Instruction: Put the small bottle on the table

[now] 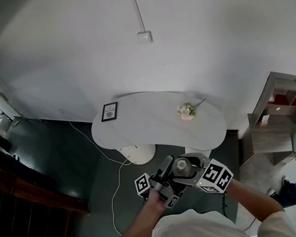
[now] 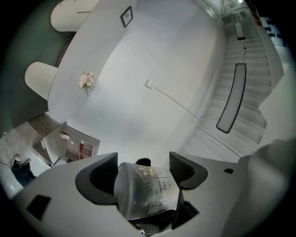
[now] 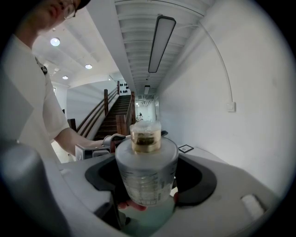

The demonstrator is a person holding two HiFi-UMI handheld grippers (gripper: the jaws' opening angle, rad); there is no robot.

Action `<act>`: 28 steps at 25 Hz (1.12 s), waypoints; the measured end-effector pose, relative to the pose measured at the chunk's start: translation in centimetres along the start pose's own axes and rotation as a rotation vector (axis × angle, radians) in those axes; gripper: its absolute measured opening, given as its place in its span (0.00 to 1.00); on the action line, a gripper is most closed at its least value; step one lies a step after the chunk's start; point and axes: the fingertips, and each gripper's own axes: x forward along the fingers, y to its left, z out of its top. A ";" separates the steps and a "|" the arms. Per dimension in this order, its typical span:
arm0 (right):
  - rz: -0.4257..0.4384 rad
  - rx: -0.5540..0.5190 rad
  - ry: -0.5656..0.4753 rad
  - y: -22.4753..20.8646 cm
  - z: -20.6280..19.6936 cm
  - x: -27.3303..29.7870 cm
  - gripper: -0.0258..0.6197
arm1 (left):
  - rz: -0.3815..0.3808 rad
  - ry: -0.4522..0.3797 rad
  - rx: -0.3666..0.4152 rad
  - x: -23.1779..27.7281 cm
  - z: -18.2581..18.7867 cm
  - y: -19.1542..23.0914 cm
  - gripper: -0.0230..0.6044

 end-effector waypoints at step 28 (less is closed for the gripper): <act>-0.071 0.064 0.027 -10.4 2.4 12.2 0.58 | 0.017 -0.019 -0.106 -3.4 16.5 2.0 0.57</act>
